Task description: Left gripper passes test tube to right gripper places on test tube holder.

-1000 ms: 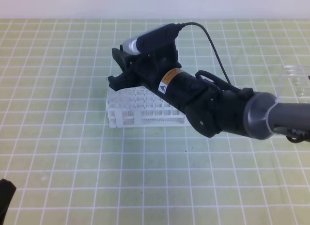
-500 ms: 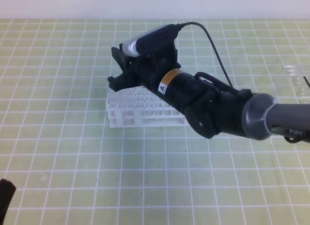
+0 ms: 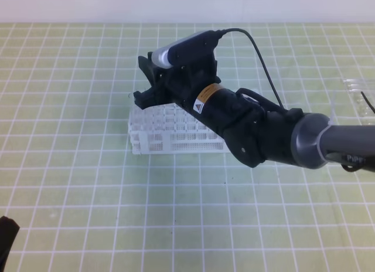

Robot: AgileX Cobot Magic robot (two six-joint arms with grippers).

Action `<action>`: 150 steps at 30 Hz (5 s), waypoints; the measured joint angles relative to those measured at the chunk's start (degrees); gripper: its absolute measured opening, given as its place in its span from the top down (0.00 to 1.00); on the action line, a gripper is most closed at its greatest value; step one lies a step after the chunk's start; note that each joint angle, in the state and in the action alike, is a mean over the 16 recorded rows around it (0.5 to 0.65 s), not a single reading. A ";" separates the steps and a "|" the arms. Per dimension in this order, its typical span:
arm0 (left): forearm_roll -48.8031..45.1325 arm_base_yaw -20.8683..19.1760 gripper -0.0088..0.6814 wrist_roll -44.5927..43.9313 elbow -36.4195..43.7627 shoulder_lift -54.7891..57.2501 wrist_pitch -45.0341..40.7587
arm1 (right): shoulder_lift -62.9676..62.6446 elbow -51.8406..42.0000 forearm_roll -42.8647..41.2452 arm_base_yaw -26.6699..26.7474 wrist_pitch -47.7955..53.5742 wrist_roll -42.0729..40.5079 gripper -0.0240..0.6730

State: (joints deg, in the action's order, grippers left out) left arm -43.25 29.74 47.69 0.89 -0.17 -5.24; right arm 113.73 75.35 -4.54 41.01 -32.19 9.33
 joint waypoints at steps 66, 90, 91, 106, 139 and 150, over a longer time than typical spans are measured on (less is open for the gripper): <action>0.00 0.00 0.99 0.01 0.00 0.00 0.00 | 3.46 0.07 -0.31 -0.02 -1.71 0.16 0.83; 0.07 -0.04 0.99 0.03 -0.40 -0.18 -0.12 | 2.87 0.07 0.10 -0.06 -1.53 0.16 0.42; 0.06 -0.03 0.99 0.03 -0.33 -0.15 -0.10 | 2.64 0.07 0.03 -0.06 -1.23 0.16 0.41; -0.01 0.01 0.99 0.03 0.00 0.03 0.00 | -11.99 -4.37 -4.12 -0.06 9.74 0.16 0.52; -0.03 -0.01 0.99 0.03 -0.13 0.00 -0.22 | -60.93 -36.86 -4.78 -0.11 22.08 0.96 0.98; -0.03 -0.02 0.99 0.03 -0.13 -0.04 -0.26 | -69.41 -40.48 -4.06 -7.67 29.28 -1.09 0.99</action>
State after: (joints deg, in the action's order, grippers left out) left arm -43.28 29.72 47.72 0.76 -0.21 -5.51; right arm 44.33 34.87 -8.60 33.34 -2.91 8.23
